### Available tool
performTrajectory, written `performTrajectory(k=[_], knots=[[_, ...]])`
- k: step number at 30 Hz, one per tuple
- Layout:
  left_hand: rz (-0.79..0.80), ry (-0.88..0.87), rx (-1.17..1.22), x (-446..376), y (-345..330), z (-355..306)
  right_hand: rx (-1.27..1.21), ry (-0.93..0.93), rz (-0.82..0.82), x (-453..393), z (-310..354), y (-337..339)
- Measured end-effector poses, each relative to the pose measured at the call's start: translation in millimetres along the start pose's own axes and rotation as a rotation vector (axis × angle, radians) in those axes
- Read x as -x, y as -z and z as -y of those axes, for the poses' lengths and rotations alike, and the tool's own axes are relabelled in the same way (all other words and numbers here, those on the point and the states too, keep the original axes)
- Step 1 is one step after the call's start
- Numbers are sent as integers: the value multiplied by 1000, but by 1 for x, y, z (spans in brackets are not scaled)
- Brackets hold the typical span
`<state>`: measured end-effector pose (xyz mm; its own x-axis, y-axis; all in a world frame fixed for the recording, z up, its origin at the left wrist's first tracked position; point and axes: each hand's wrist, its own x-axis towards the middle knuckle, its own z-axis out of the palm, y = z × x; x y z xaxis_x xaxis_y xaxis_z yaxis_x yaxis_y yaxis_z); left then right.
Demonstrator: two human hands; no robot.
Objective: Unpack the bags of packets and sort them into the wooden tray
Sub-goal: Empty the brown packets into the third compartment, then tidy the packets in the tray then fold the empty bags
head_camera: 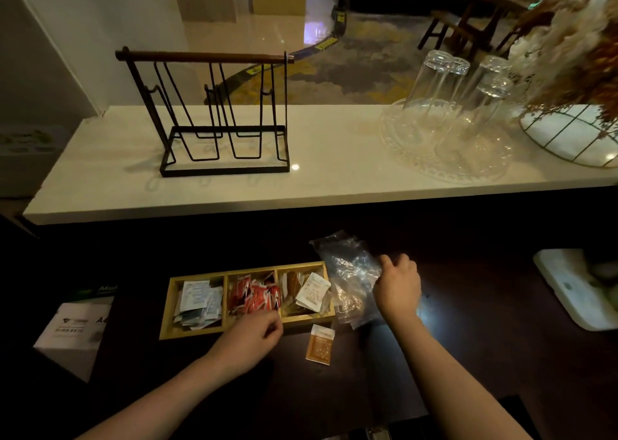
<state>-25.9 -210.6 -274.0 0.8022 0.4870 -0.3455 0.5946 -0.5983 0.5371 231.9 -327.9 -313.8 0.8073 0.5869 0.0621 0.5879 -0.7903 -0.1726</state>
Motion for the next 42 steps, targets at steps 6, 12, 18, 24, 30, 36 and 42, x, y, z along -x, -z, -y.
performTrajectory(k=[6, 12, 18, 24, 30, 36, 42], knots=[[100, -124, -165, -7, -29, -4, 9, 268, 455, 22, 29, -13], [223, -217, -345, -24, -57, -11, -97, 232, 670, 19, 31, -19], [331, -313, -581, -39, -72, -19, 105, 325, 656, 31, 16, -38], [304, -408, -751, -56, -85, -24, -12, 286, 499, 30, 12, -46], [339, -481, -786, -65, -87, -37, -223, 122, 455, -5, 5, -32], [203, -628, -774, -78, -70, -68, -419, -103, 319, -31, -22, -23], [-46, -550, -889, -128, -74, -97, -489, -185, 356, -32, -27, -26]])
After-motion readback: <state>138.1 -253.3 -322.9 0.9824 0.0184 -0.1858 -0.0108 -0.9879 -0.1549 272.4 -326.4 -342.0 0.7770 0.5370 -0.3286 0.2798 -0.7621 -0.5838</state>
